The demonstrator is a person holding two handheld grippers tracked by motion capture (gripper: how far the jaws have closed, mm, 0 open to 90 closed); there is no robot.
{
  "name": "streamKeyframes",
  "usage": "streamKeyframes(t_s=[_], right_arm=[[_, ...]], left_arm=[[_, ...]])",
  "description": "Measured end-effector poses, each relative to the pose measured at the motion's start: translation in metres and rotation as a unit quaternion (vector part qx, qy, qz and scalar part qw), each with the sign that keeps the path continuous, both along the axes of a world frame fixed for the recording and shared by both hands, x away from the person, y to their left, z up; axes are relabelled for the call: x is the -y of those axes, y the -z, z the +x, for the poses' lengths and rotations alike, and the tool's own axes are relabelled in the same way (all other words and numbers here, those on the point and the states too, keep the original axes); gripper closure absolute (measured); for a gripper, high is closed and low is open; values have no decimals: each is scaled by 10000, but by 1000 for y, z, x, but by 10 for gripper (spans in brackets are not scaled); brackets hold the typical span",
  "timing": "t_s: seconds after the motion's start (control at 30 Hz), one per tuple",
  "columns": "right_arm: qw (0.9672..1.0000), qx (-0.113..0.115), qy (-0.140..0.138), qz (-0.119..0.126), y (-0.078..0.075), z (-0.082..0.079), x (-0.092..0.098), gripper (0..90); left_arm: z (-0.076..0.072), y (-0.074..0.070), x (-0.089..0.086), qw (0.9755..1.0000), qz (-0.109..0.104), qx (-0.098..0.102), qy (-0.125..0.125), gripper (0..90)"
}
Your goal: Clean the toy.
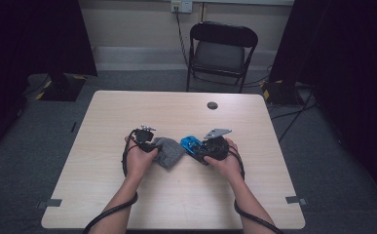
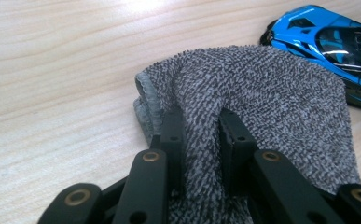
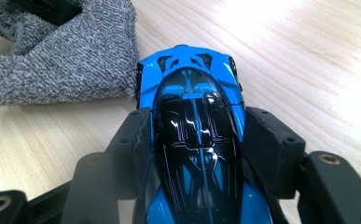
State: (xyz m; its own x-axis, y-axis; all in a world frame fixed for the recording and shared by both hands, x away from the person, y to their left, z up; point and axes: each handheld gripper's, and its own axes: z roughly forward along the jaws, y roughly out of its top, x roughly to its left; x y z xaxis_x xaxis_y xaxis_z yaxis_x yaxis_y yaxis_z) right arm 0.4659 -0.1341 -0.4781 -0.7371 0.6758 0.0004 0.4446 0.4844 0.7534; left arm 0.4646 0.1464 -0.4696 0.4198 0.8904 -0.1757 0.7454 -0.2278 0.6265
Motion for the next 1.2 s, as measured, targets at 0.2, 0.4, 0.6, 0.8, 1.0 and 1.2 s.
streamKeyframes(t_s=[0.2,0.4,0.6,0.8,1.0,1.2], right_arm=[[10000,-13,-2,-24,0,0,-1,426],[10000,-32,-3,0,0,1,0,426],[10000,-37,-4,19,0,1,0,426],[10000,-43,-2,-25,-1,1,0,426],[10000,-72,-8,-62,-2,2,-1,426],[9999,-72,38,-72,-2,1,-2,426]], left_arm=[[3,0,-2,9999,-3,9,-105,745],[2,0,-13,9997,55,-15,-225,745],[-1,-3,-28,9991,-16,-31,-419,746],[-12,-7,-31,9996,-110,-4,-250,746],[-20,-13,-40,9993,-295,-8,-209,746],[-30,-18,-38,9986,-531,16,72,746]])
